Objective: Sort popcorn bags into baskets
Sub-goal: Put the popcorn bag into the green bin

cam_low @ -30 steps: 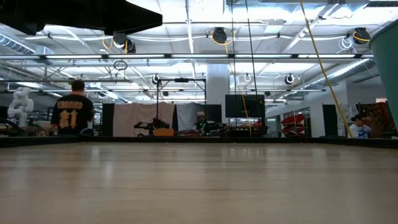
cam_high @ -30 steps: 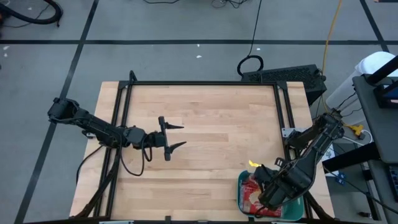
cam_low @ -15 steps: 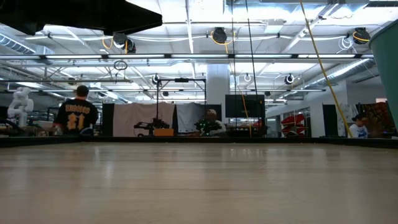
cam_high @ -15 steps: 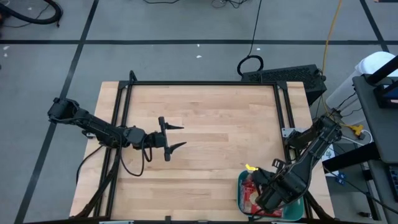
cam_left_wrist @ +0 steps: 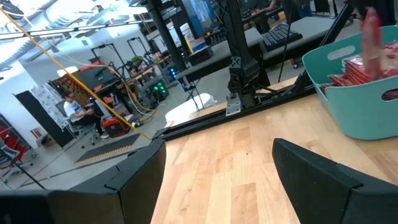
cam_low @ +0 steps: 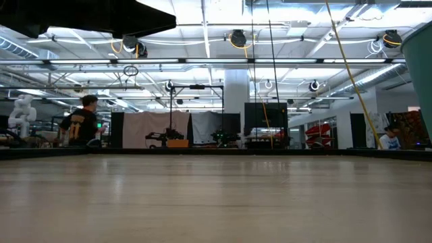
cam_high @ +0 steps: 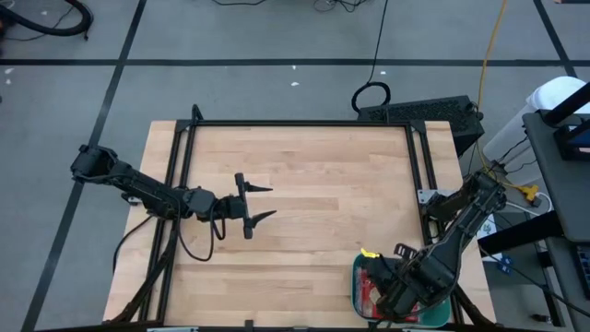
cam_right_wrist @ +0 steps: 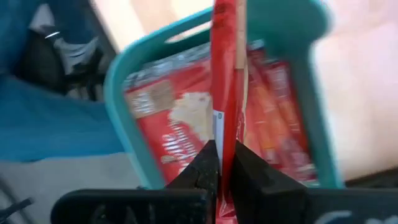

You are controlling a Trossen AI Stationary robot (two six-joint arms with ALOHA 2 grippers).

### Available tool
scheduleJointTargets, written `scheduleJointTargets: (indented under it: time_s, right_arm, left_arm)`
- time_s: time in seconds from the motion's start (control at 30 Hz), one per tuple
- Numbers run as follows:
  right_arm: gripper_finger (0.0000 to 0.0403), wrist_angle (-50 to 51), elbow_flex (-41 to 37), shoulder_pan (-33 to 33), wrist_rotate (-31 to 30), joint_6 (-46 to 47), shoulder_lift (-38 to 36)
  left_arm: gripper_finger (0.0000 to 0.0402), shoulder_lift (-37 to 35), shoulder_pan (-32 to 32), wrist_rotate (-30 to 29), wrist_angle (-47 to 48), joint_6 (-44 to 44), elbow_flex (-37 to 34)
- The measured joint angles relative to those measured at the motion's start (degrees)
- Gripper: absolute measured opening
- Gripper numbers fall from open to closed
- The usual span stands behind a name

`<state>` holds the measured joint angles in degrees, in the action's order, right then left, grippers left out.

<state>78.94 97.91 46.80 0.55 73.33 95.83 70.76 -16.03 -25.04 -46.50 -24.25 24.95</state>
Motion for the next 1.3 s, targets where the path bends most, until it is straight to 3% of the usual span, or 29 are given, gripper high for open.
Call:
scheduleJointTargets:
  time_s: [0.33, 0.6, 1.13, 1.3]
  right_arm:
    - [0.0027, -3.5, -1.5, 1.1, 5.8, -0.1, -0.1]
    - [0.0078, -11.8, -5.0, 1.1, 8.7, 0.9, -0.1]
    - [0.0189, -14.6, -6.4, 1.3, 8.8, 8.1, 0.0]
    - [0.0212, -16.1, -10.2, 1.2, 12.7, 7.6, 0.0]
  left_arm:
    - [0.0298, 0.0, 0.0, 0.0, 0.0, 0.0, 0.0]
    - [0.0298, 0.0, 0.0, 0.0, 0.5, 0.2, 0.0]
    - [0.0298, 0.0, 0.0, 1.6, 1.8, 2.2, 0.0]
    - [0.0298, 0.0, 0.0, 2.5, 1.9, 2.3, 0.0]
